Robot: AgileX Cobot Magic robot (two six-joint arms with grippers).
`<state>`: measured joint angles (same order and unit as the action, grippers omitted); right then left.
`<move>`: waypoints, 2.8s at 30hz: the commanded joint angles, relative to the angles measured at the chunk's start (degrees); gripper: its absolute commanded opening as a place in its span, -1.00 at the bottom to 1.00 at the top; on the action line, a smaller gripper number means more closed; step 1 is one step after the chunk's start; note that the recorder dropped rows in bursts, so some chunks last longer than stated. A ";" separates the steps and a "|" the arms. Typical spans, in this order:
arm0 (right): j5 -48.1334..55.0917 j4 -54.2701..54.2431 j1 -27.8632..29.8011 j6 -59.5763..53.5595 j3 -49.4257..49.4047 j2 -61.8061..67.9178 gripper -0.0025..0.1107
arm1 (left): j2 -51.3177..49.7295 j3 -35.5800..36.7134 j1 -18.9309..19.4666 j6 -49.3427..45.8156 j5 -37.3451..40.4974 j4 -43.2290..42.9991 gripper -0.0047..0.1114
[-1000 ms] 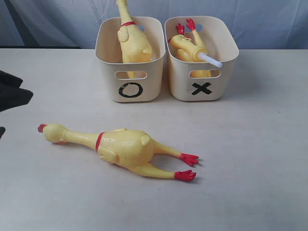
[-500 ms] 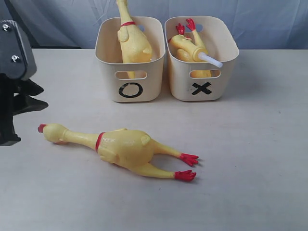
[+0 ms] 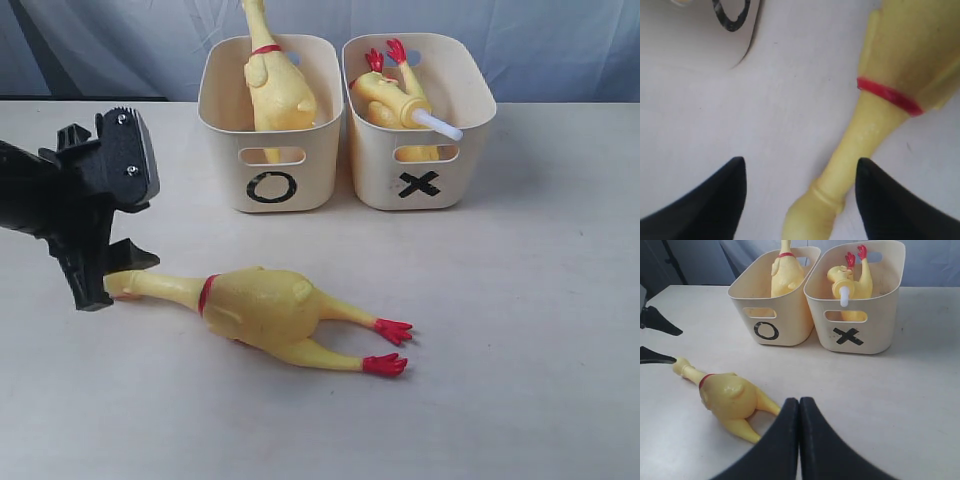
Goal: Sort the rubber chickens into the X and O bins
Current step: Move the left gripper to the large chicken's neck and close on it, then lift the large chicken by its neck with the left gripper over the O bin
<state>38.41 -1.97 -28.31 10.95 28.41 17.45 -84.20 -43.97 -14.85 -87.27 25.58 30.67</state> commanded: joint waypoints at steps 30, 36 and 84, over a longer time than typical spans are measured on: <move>-0.54 0.04 0.27 -0.40 -0.25 -0.23 -0.97 | -15.75 -0.19 -4.66 -7.83 -5.90 -9.52 -0.05; -0.54 0.04 0.27 -0.40 -0.25 -0.23 -0.97 | -15.75 -0.19 -4.66 -7.93 -5.74 -9.52 -0.10; -0.44 -0.25 0.27 -0.40 -0.25 -0.23 -0.97 | 5.39 -3.96 -4.66 3.13 -14.78 38.10 -0.92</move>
<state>38.41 -2.11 -28.31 10.84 28.41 17.45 -79.45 -45.44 -19.46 -85.03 16.55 58.07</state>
